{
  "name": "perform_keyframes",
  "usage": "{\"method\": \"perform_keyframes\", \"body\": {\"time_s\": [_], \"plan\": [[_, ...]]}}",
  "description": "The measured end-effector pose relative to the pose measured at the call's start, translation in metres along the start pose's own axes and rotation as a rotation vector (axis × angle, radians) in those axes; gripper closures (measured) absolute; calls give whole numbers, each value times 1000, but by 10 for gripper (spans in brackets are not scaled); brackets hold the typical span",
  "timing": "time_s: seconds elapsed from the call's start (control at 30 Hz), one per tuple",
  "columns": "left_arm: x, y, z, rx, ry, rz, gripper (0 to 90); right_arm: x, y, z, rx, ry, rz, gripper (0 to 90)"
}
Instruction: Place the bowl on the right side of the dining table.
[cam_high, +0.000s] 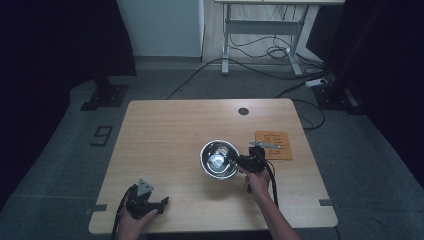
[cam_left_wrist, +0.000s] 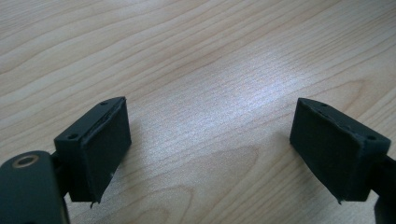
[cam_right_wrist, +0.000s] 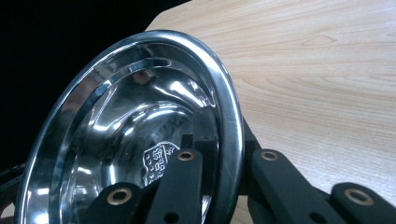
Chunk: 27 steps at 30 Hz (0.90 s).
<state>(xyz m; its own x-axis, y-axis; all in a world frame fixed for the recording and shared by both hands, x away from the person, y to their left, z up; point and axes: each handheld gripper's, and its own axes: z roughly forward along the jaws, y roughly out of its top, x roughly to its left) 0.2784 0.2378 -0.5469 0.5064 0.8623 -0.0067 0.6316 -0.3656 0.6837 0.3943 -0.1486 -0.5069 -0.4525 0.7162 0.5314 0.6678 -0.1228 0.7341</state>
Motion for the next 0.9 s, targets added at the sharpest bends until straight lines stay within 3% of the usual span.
{"method": "perform_keyframes", "body": {"time_s": [0.9], "plan": [[0, 0, 0, 0, 0, 0, 120, -17, 14, -21, -79, -33, 40, 858]]}}
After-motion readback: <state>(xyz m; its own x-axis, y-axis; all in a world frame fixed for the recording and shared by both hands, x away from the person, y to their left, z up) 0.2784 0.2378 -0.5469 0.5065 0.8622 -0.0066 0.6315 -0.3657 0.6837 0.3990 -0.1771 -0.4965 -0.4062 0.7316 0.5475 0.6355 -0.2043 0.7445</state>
